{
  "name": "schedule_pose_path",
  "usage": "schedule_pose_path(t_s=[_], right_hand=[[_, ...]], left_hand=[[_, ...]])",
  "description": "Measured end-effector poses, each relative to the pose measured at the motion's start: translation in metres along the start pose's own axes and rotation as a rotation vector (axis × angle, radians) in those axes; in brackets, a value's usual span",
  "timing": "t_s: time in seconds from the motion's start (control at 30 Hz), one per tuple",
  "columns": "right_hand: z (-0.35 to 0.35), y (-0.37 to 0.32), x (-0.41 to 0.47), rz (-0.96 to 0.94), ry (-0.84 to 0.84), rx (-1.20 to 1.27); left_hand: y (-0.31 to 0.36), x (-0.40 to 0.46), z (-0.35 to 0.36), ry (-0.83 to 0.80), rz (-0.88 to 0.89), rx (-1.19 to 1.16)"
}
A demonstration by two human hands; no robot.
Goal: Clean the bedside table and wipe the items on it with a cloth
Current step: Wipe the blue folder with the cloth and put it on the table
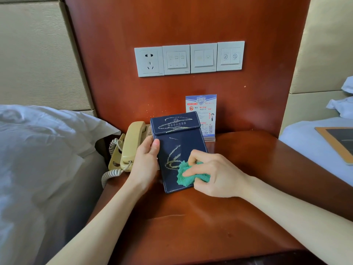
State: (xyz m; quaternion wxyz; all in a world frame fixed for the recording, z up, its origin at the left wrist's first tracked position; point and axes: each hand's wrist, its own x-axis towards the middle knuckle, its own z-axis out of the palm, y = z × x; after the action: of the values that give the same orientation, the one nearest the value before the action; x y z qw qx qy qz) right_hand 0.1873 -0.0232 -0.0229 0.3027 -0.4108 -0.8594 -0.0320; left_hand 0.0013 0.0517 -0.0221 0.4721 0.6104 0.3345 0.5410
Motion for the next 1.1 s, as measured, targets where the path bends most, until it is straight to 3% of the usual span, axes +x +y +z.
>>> schedule_pose_path(t_s=[0.13,0.4,0.63,0.87,1.1], right_hand=[[-0.002,0.005,0.002,0.029,0.092,-0.062],[-0.008,0.02,0.01,0.198,0.469,-0.129],[-0.013,0.012,0.011,0.13,0.543,-0.224],[-0.01,0.002,0.012,0.018,0.459,-0.306],[-0.005,-0.004,0.009,-0.051,0.251,-0.165]], left_hand=[[0.003,-0.002,0.0,-0.009,0.024,0.003],[0.007,-0.005,0.006,-0.057,0.103,0.029],[0.008,-0.011,0.016,-0.118,0.144,-0.008],[0.008,-0.013,0.016,-0.147,0.169,0.021],[0.003,-0.012,0.014,-0.095,0.09,0.005]])
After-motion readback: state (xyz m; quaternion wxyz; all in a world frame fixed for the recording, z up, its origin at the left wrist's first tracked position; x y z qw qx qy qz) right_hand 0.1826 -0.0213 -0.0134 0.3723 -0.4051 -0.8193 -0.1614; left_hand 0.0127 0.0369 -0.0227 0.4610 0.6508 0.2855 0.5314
